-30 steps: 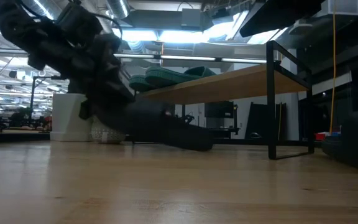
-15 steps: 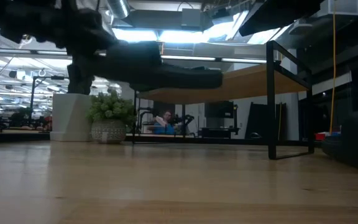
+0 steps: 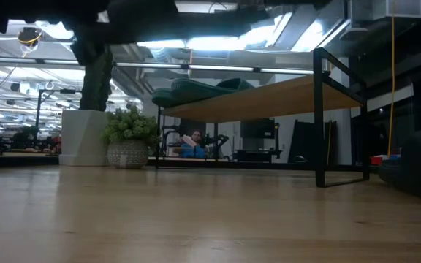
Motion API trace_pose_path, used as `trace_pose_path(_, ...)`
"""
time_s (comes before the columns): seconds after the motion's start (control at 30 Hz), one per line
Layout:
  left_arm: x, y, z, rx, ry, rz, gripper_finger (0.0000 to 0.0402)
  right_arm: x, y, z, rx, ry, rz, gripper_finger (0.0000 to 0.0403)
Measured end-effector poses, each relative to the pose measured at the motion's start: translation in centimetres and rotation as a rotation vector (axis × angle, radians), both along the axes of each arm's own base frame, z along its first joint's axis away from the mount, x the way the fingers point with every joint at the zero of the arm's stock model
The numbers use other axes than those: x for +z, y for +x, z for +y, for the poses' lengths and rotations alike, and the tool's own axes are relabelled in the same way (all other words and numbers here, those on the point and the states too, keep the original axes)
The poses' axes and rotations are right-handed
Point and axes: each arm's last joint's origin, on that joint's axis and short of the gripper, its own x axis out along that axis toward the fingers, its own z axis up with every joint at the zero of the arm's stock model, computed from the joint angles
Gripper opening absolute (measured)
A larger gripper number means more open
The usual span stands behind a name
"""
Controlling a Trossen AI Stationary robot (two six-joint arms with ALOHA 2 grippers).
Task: Pick and place slides into the shelf
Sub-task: Put the top black slides on the shelf
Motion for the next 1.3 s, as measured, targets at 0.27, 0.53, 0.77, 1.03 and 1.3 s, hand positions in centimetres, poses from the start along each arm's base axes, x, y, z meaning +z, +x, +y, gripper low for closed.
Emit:
trace_pose_path(0.27, 0.4, -0.4, 0.2, 0.137, 0.162, -0.045, 0.0, 1.2, 0.4, 0.3, 0.018, 0.021, -0.108, 0.0023)
trace_pose_path(0.53, 0.5, 0.2, 0.4, 0.251, 0.299, -0.067, 0.0, 2.1, 0.9, 0.0, 0.003, 0.082, -0.202, 0.0023)
trace_pose_path(0.77, 0.6, 0.9, 0.8, 0.304, 0.356, -0.093, 0.0, 2.9, 2.2, -1.9, 0.019, 0.154, -0.219, 0.0024)
trace_pose_path(1.03, 0.0, 2.0, 1.8, 0.373, 0.408, -0.073, 0.0, 3.7, 3.1, -3.3, 0.063, 0.106, -0.218, 0.0024)
trace_pose_path(1.3, 0.1, 2.2, 2.1, 0.355, 0.43, -0.089, 0.0, 3.5, 3.4, -4.1, 0.053, 0.054, -0.193, 0.0086)
